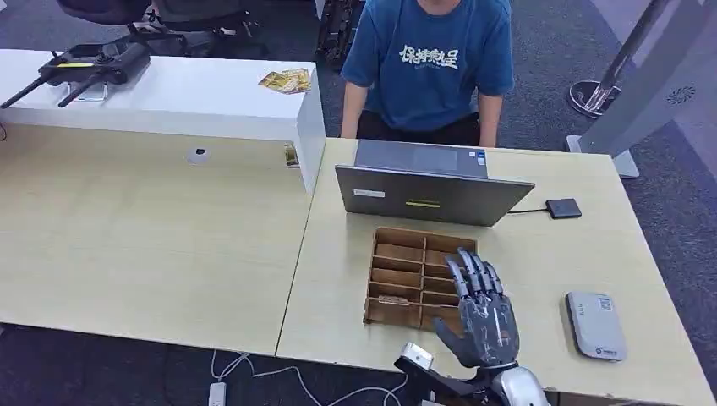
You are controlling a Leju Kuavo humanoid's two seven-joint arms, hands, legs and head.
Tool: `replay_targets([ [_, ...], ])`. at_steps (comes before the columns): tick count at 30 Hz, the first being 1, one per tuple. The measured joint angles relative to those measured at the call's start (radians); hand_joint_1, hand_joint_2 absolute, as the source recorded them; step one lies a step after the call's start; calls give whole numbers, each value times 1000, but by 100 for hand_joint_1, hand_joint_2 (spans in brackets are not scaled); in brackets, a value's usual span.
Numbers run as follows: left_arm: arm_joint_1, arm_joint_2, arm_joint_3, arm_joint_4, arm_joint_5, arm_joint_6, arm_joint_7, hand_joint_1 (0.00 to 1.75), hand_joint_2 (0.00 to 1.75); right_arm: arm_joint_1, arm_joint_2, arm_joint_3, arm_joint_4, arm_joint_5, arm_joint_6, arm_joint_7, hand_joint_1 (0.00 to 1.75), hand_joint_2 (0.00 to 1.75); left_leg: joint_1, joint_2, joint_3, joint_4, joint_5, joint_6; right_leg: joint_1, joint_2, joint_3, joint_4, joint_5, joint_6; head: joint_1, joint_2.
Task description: Pass the card to the sensor for recognition and then transmit it.
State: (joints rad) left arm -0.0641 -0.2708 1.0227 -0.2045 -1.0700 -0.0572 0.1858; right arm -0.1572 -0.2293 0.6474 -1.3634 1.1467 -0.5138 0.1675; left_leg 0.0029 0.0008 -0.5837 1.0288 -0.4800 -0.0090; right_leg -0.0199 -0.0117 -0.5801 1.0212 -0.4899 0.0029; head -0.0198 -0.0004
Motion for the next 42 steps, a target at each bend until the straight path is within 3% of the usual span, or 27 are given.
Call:
replay_targets([
  [12,0,0,0,0,-3,0,0,0,0,8,-3,1,34,73,15,46,0,175,0,0,0,0,0,0,0,0,0,0,0,0,0,0],
  [16,0,0,0,0,-3,0,0,0,0,8,-12,1,36,176,64,111,0,175,0,0,0,0,0,0,0,0,0,0,0,0,0,0],
  [20,-1,0,0,0,-3,5,13,0,0,7,-25,2,39,227,82,137,0,175,0,0,0,0,0,0,0,0,0,0,0,0,0,0],
  [42,-4,-1,0,0,2,8,15,0,0,6,-25,6,37,218,78,147,0,175,0,0,0,0,0,0,0,0,0,0,0,0,0,0],
])
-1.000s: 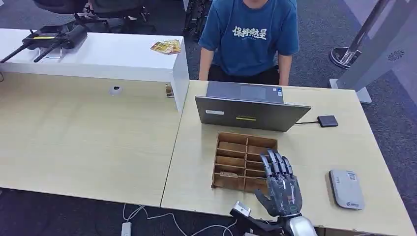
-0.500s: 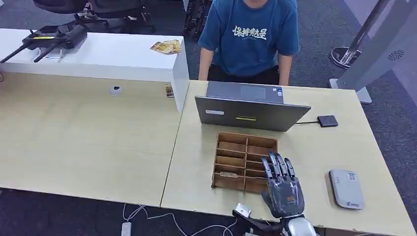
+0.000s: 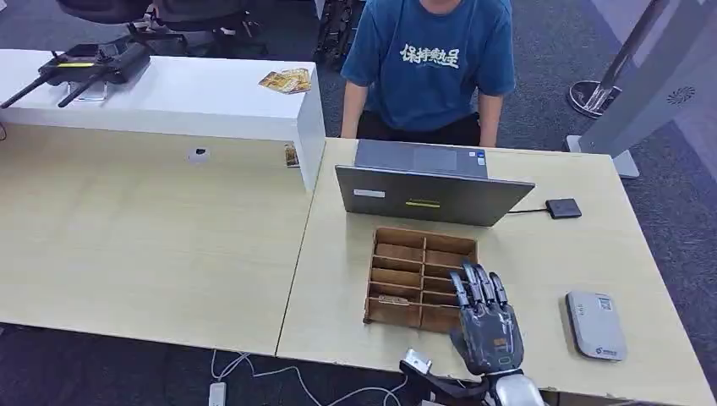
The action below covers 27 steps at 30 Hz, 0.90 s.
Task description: Pass the card to the sensor for recognition and then transmit it.
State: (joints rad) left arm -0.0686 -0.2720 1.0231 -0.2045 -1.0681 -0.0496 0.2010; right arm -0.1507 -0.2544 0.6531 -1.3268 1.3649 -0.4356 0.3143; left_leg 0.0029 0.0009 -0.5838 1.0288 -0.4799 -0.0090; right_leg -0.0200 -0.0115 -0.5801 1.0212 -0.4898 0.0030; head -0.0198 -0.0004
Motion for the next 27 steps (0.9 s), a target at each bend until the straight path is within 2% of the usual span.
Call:
replay_targets([
  [13,0,-3,10,0,9,0,-5,0,0,-1,0,4,-78,-84,19,-2,0,175,0,0,0,0,0,0,0,0,0,0,0,0,0,0],
  [27,-1,-3,23,0,5,-3,-19,0,0,-4,-41,24,-125,-89,136,27,0,175,0,0,0,0,0,0,0,0,0,0,0,0,0,0],
])
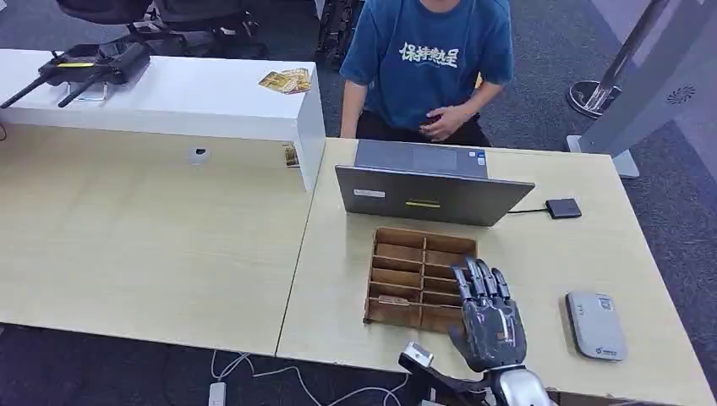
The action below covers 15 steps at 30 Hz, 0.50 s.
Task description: Pass the card to the sensor for recognition and then transmit it.
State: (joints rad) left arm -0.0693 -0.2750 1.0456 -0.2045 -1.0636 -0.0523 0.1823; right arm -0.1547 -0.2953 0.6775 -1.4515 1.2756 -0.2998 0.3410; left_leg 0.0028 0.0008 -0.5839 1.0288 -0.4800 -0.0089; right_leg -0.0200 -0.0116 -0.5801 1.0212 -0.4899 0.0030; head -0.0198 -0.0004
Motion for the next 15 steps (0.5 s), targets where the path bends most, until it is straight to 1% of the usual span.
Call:
replay_targets([
  [15,0,0,12,0,5,0,-5,0,0,-19,-35,32,-32,-34,55,5,0,175,0,0,0,0,0,0,0,0,0,0,0,0,0,0],
])
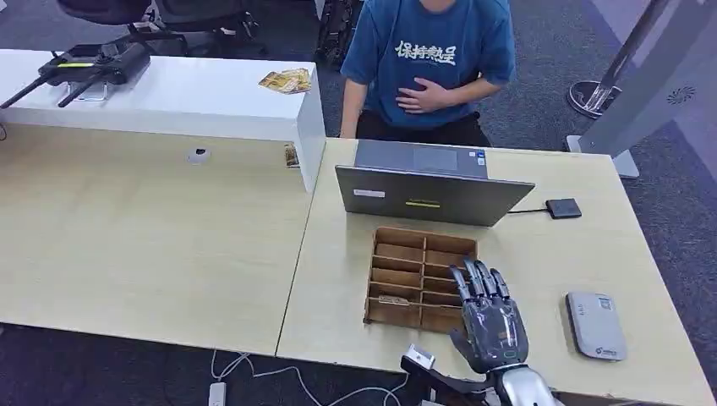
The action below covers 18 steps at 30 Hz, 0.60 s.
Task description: Pass the card to the sensor for recognition and then transmit it.
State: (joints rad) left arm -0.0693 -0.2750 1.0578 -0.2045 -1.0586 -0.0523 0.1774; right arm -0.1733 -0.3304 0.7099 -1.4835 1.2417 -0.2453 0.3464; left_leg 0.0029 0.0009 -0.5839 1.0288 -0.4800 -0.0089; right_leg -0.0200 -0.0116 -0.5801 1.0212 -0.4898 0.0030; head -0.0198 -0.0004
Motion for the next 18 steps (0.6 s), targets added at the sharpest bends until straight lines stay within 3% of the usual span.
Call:
replay_targets([
  [18,0,0,16,0,4,2,-2,0,0,-18,-2,51,-17,-31,25,8,0,175,0,0,0,0,0,0,0,0,0,0,0,0,0,0],
])
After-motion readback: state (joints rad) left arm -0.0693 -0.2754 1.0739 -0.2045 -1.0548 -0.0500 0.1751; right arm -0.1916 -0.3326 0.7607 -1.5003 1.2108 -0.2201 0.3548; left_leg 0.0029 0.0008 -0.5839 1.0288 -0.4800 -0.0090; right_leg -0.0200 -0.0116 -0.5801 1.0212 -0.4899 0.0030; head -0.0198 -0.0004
